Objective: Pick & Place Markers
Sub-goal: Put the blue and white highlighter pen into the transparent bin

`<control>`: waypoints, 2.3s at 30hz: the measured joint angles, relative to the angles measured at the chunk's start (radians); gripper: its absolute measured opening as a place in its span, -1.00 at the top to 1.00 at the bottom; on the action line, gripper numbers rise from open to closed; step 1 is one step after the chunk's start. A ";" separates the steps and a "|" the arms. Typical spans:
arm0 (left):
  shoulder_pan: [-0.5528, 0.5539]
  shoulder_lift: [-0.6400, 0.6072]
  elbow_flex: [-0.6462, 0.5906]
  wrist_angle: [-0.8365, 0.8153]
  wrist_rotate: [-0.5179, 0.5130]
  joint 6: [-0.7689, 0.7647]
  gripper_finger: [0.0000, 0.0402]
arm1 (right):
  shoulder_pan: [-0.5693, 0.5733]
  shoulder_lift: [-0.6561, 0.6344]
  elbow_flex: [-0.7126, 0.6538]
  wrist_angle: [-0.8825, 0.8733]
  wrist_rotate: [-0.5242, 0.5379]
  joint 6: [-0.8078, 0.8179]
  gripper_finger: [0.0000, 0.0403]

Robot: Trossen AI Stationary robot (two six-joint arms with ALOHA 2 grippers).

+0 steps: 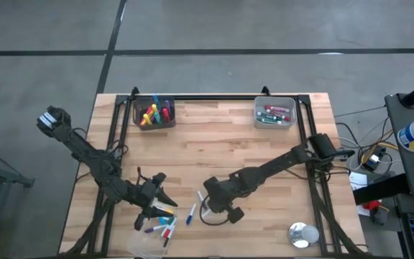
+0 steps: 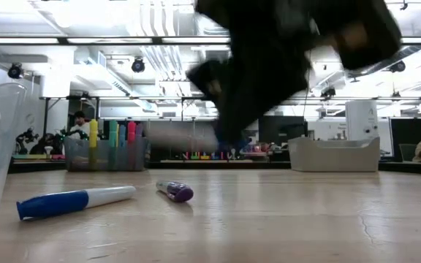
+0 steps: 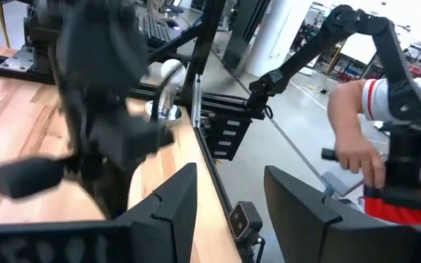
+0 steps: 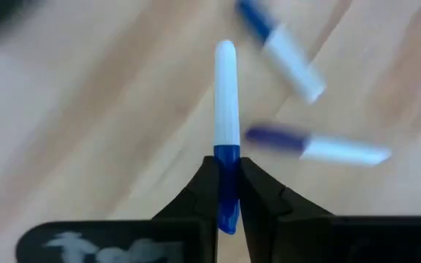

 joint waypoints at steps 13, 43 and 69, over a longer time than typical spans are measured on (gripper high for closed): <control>0.006 0.039 0.000 -0.037 -0.273 0.005 0.25 | -0.022 -0.110 0.176 -0.100 0.158 0.235 0.87; 0.034 0.100 0.000 -0.023 -0.364 -0.030 0.78 | -0.053 -0.120 0.285 -0.117 0.230 0.229 0.88; 0.020 -0.028 0.000 -0.451 0.228 -0.525 0.79 | -0.052 -0.120 0.240 -0.198 0.188 0.210 0.57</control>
